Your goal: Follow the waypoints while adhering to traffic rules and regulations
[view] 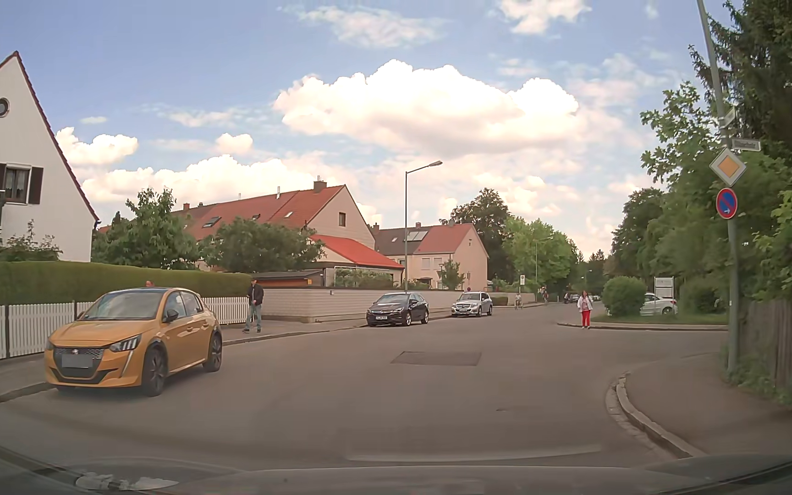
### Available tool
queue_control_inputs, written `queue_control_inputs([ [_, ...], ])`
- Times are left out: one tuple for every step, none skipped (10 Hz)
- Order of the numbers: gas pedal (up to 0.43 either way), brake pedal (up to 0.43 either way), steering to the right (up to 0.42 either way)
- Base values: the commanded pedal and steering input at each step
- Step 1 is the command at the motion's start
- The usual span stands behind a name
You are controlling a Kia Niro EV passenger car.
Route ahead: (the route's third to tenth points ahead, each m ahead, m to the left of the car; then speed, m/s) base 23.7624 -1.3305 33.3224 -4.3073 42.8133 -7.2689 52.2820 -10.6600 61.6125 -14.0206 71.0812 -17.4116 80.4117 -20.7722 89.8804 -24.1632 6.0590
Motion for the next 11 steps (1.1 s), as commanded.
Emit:
queue_control_inputs([
  [0.039,0.018,0.032],
  [0.087,0.018,0.036],
  [0.098,0.018,0.042],
  [0.098,0.024,0.044],
  [0.11,0.018,0.045],
  [0.118,0.018,0.045],
  [0.118,0.024,0.045],
  [0.118,0.018,0.045],
  [0.118,0.018,0.045],
  [0.028,0.018,0.045],
  [0.028,0.018,0.045],
])
